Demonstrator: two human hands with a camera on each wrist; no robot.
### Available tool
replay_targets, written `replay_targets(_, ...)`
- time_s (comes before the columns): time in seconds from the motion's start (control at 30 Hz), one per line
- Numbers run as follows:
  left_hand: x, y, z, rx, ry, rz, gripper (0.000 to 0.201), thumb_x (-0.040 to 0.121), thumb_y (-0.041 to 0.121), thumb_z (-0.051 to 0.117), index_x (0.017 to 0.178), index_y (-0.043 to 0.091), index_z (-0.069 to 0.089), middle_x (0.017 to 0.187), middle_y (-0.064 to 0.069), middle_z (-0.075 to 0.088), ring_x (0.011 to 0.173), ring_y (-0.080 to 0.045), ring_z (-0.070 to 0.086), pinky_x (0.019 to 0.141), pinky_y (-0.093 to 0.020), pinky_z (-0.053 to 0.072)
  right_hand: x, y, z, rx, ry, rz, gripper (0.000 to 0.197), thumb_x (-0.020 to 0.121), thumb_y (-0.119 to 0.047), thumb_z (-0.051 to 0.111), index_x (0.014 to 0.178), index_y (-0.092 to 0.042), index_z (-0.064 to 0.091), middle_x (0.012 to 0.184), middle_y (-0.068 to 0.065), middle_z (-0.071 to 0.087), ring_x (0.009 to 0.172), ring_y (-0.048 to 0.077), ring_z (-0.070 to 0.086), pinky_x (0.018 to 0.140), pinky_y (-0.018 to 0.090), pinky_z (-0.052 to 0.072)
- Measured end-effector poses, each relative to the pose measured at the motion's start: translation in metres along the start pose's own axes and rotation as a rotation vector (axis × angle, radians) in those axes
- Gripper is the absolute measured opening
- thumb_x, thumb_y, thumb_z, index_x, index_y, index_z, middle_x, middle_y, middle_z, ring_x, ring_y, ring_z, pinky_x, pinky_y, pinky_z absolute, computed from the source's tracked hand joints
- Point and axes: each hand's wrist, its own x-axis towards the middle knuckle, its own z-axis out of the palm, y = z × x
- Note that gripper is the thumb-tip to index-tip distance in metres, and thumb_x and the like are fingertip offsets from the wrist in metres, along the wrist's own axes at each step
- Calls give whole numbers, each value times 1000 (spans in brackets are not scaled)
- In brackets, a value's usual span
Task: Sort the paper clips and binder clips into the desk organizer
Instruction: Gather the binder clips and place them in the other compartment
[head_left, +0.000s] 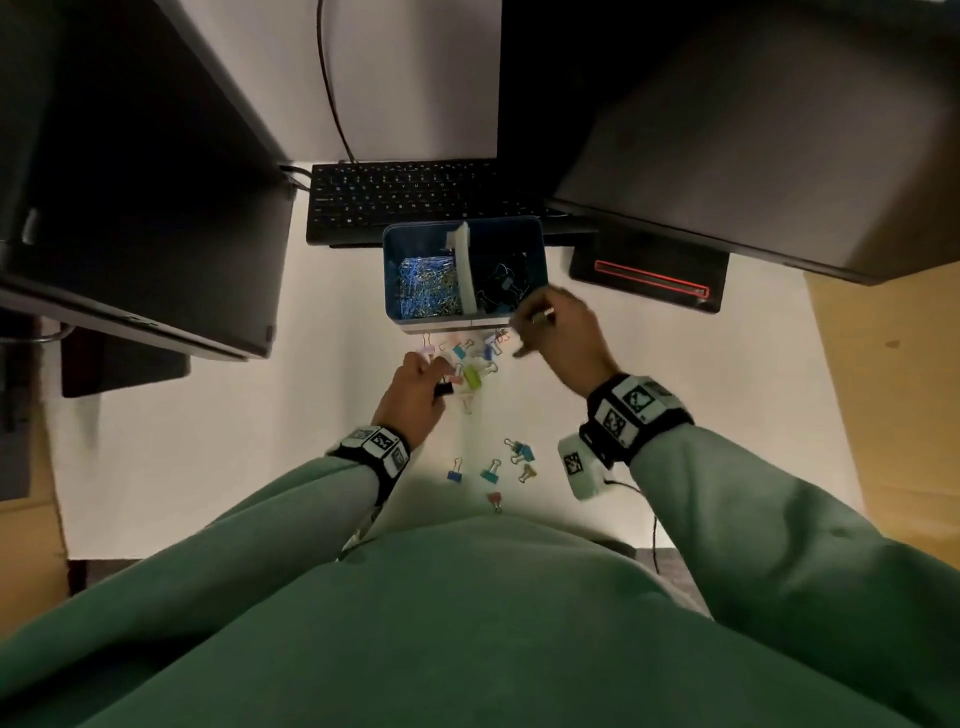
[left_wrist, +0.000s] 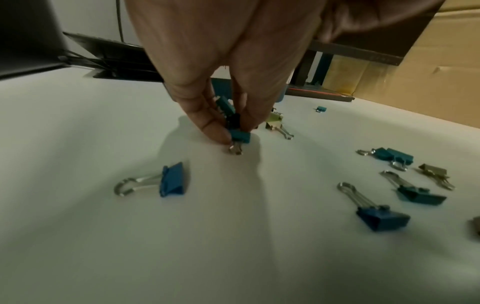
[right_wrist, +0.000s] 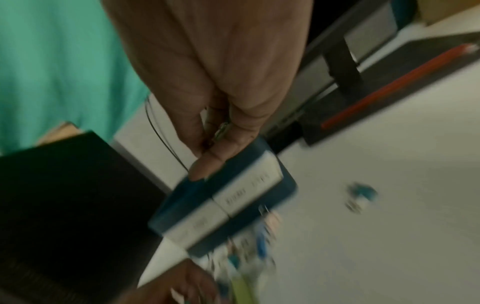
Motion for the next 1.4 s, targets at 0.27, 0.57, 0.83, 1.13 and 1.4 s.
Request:
replay_targets(0.27,-10,11,-12,-180,16,4,36,83,8,69,116,22,67,122,-5,60,104,-20,62,94,-21,45,33,-25,-14,-320,0,-178,21,93,-18,60,114,-14,62,112,3,65,97,13,61,85,26,52)
replay_targets(0.57,41,101,-77,-339,125,196,34,88,18,67,122,19,62,110,0,59,84,-9,62,79,-18,54,-14,68,-15,-873,-215,143,84,80,-47,71,148,-23,27,142,15,28,125,34,37,99,47,46)
replay_targets(0.83,27,43,-73,-97,24,89,22,85,16,68,107,19,64,102,0,59,85,-17,61,71,-23,46,8,55,49,-950,-360,51,107,69,-50,79,151,-35,11,153,18,11,126,39,32,95,49,45)
replay_targets(1.13,22,8,-21,86,-149,-93,63,77,18,73,133,24,44,122,-11,34,101,-31,53,91,-37,51,-3,56,76,-970,-383,22,72,80,-36,69,140,-25,31,136,16,28,112,38,41,81,45,49)
replay_targets(1.4,16,15,-16,18,-219,-72,15,87,8,56,103,10,54,100,-6,34,62,-13,46,55,-19,40,-19,72,34,-652,-276,115,43,79,-26,71,114,-12,52,113,11,42,88,28,55,70,32,48)
